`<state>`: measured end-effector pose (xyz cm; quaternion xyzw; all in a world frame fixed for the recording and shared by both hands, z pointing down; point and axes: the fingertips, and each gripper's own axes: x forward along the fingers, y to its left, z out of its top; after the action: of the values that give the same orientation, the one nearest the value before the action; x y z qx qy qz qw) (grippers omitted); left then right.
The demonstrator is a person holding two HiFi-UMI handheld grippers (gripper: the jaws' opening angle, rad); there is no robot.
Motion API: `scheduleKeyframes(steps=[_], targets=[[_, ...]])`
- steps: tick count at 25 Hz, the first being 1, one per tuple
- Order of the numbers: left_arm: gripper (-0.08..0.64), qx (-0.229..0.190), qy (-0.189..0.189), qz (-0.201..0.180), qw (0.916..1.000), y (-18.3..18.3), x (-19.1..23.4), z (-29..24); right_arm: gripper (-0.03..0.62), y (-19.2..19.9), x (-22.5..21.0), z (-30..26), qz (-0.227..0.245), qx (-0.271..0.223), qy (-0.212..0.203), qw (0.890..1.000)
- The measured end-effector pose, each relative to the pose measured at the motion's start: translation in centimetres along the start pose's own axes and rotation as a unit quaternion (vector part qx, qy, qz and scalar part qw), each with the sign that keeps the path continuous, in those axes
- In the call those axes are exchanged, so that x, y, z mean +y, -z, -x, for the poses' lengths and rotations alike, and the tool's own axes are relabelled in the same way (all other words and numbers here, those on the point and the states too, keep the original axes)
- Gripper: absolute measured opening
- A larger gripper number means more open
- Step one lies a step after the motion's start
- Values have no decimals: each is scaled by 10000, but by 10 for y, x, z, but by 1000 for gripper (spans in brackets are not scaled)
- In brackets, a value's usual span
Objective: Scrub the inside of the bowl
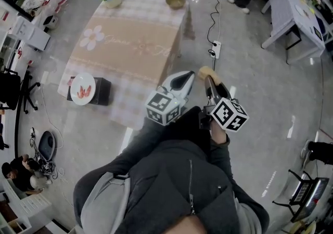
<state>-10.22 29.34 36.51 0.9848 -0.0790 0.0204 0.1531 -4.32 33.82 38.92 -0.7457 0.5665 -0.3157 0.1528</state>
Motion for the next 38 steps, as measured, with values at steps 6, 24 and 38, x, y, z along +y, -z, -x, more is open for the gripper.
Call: scheduleKeyframes(steps=[6, 24, 38], targets=[[9, -36, -162, 48, 9999, -6, 17, 2, 107, 2, 10, -21, 25, 168, -146, 9997], [9, -169, -455, 50, 9988, -27, 67, -77, 107, -53, -13, -99, 274, 401, -486, 9976], [9, -323, -910, 105, 9953, -49, 110, -152, 107, -115, -45, -168, 392, 655, -862, 9933]])
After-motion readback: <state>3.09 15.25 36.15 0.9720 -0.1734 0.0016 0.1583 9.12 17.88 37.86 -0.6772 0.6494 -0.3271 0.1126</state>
